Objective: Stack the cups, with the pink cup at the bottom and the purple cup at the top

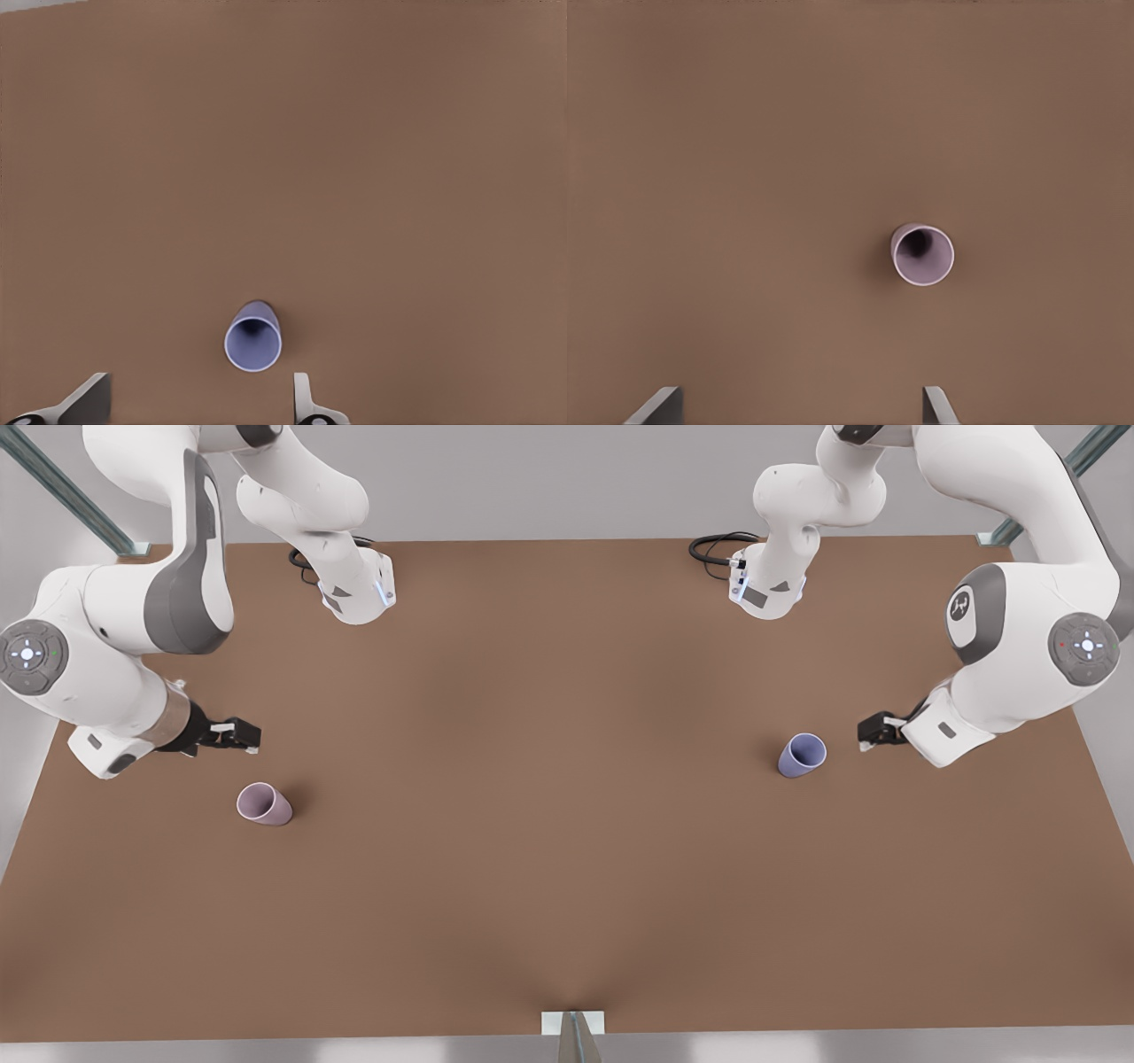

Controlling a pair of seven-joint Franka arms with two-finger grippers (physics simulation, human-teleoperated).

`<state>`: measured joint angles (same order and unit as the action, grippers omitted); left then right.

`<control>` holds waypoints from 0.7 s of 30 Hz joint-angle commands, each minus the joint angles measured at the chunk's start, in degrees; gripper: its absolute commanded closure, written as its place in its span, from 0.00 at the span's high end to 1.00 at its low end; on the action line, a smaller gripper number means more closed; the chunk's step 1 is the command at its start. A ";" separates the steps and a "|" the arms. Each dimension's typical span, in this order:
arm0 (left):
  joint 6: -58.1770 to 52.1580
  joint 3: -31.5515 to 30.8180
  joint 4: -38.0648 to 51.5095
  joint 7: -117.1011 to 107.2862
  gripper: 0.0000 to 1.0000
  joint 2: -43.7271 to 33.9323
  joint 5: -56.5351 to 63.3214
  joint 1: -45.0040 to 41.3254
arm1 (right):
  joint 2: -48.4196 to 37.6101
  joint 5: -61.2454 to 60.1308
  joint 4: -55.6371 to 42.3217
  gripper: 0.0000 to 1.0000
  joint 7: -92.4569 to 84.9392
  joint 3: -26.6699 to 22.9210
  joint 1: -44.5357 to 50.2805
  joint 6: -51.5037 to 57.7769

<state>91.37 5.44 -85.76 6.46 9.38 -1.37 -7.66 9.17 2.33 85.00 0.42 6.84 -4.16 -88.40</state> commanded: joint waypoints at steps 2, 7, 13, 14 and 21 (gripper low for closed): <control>3.64 0.10 0.06 2.68 1.00 -0.07 0.13 0.01 | 0.14 -0.22 -0.01 1.00 0.28 0.01 -0.23 -3.80; 1.97 0.27 -0.81 2.86 1.00 0.28 0.31 0.01 | 8.66 0.39 -1.60 1.00 -7.36 -0.86 -1.81 -3.18; 0.74 0.27 -1.34 3.03 1.00 0.46 0.31 0.01 | 14.29 0.31 3.41 1.00 -10.88 -1.04 -8.84 -10.38; 0.74 0.27 -1.34 3.12 1.00 0.46 0.31 0.01 | 14.03 -0.13 5.78 1.00 -10.62 -1.04 -9.02 -13.11; 0.21 0.27 -1.34 2.94 1.00 0.81 0.31 0.01 | 13.15 -4.88 18.79 1.00 -10.70 -0.95 -14.38 -27.08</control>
<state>92.05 5.66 -87.13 8.50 10.25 -1.09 -7.66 22.44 -1.56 102.99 -5.82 5.85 -18.25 -106.78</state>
